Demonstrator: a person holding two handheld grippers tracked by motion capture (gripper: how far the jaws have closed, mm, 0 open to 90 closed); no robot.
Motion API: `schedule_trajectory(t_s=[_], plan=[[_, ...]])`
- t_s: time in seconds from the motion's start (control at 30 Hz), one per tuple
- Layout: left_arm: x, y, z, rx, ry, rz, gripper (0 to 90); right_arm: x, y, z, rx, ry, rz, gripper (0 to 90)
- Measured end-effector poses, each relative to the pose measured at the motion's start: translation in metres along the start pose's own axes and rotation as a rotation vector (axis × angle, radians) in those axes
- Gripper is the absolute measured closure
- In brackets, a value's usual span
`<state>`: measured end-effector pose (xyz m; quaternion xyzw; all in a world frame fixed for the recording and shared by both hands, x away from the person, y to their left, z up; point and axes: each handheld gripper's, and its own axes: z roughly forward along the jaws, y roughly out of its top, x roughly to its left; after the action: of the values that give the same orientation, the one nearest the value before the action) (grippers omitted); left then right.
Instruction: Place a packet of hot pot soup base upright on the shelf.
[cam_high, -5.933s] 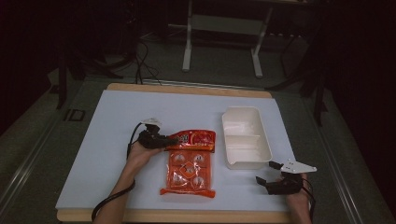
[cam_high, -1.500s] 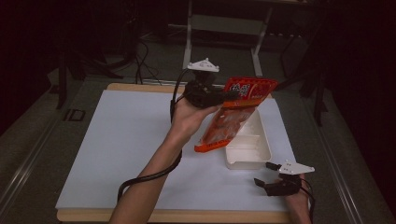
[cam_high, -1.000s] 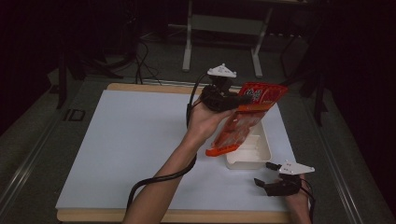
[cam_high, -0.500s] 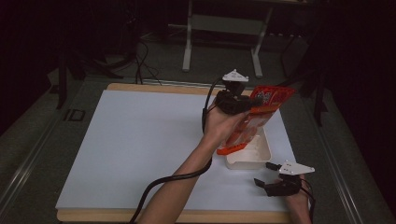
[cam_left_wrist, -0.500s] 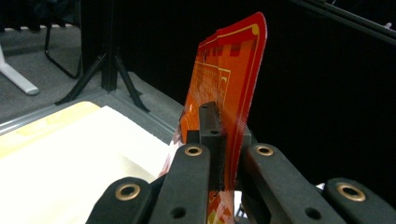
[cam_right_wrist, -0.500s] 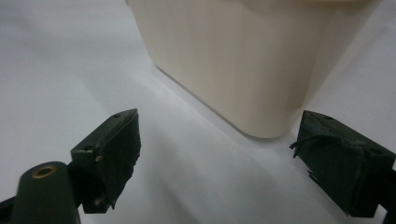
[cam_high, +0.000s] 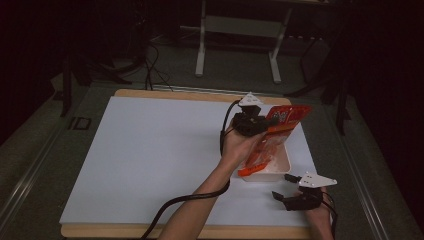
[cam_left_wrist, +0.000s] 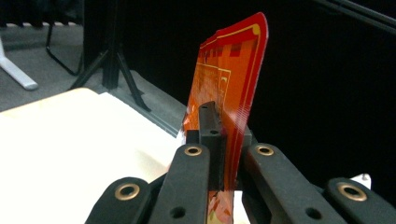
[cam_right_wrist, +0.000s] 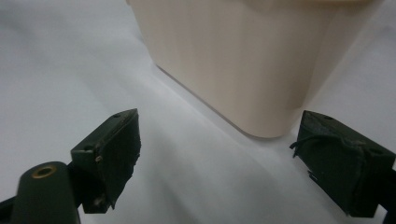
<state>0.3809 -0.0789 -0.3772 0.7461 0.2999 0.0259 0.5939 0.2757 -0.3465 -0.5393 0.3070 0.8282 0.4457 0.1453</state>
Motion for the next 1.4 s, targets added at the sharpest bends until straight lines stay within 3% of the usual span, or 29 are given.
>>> schedule_trajectory(t_s=[0.23,0.43,0.5,0.57,0.6,0.83,1.17,1.4], plan=[[0.004,-0.012,-0.007,0.087,-0.013,0.014,74.2,0.000,0.000,0.001,0.000,-0.002,0.000,13.9],[0.002,-0.026,-0.015,0.192,0.010,0.081,68.8,0.000,0.000,0.001,0.002,0.000,0.004,13.9],[0.003,-0.031,-0.018,0.231,0.019,0.091,68.3,0.000,0.000,0.001,0.004,0.002,0.003,13.9],[0.003,-0.031,-0.018,0.231,0.019,0.091,68.5,0.000,0.000,0.001,0.005,0.002,0.004,13.9],[0.006,-0.041,-0.021,0.307,0.036,0.104,69.5,0.000,0.000,0.001,0.005,0.002,0.003,13.9],[0.014,-0.059,-0.020,0.429,0.057,0.114,74.5,0.000,0.000,0.001,0.007,0.003,0.005,13.9],[0.014,-0.069,-0.014,0.501,0.082,0.141,79.9,0.000,0.000,0.001,0.008,0.005,0.005,13.9],[0.012,-0.072,-0.013,0.507,0.097,0.152,87.4,0.000,0.000,0.002,0.011,0.000,0.003,13.9]])
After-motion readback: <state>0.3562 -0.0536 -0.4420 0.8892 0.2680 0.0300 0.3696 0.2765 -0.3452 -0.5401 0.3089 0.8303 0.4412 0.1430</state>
